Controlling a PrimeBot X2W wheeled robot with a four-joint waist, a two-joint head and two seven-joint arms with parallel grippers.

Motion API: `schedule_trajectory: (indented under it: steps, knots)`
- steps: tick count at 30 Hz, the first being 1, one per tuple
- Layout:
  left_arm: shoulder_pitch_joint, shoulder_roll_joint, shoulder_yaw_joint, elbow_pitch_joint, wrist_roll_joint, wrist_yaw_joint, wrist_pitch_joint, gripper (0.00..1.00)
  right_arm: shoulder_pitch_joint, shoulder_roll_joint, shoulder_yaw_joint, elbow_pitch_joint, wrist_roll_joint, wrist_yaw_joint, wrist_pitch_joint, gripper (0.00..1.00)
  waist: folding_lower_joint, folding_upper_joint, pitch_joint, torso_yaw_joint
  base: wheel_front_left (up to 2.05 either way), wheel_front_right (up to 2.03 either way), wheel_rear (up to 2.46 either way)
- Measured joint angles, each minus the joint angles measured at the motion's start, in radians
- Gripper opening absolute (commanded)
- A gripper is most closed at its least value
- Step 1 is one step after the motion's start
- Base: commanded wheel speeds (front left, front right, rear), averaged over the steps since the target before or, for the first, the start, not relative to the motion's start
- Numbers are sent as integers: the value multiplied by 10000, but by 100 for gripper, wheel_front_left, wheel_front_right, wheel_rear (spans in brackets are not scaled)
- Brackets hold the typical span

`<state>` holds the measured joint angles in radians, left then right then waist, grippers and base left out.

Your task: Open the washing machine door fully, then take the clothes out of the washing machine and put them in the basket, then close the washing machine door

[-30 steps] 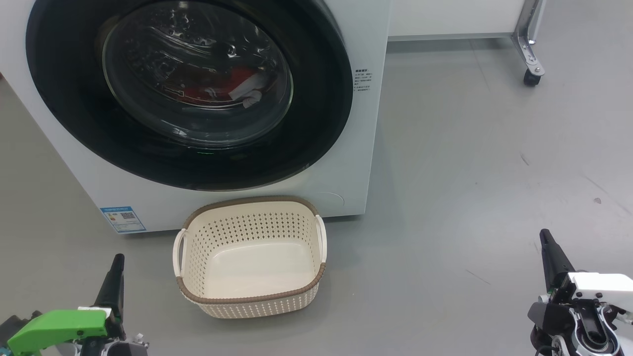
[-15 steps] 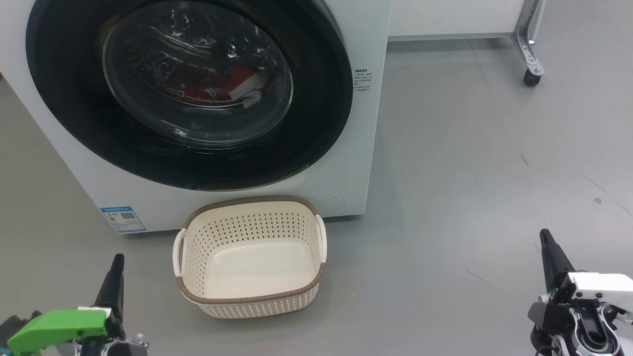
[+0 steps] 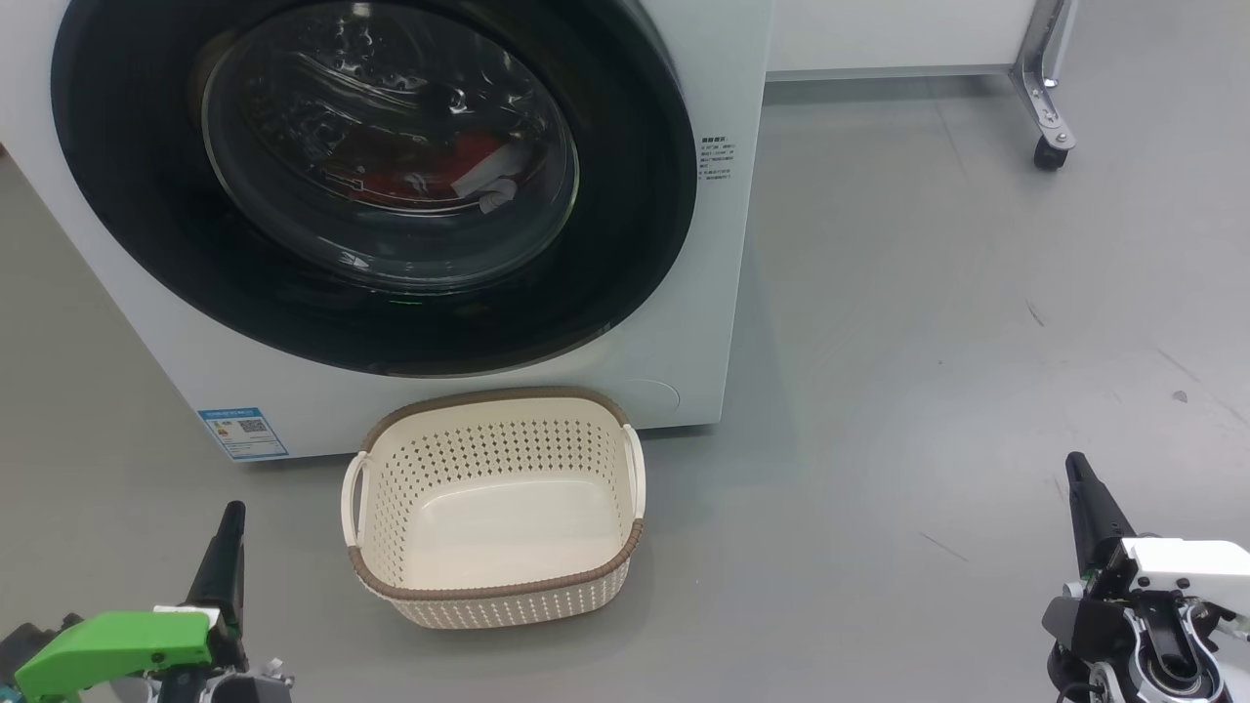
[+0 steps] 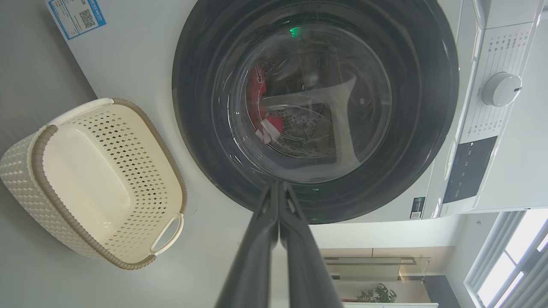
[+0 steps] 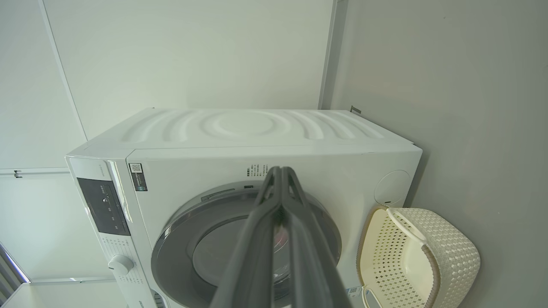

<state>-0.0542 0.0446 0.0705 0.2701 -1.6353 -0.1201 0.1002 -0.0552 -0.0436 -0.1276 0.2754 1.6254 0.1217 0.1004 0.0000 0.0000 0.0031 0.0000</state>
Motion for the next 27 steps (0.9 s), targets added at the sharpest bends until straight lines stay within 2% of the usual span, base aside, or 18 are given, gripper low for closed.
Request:
schedule_trajectory:
  steps: [18, 19, 27]
  knots:
    - [0, -2, 6, 0, 0, 0, 13, 0, 0, 2, 0, 0, -2, 0, 0, 0, 0, 0, 0, 0, 0, 0, 0]
    - [0, -2, 6, 0, 0, 0, 13, 100, 0, 2, 0, 0, -2, 0, 0, 100, 0, 0, 0, 0, 0, 0, 0]
    - [561, -290, -113, 610, -13, 10, 8, 100, 640, 332, 36, 600, 2, -10, -4, 100, 0, 0, -1, -1, 0, 0, 0]
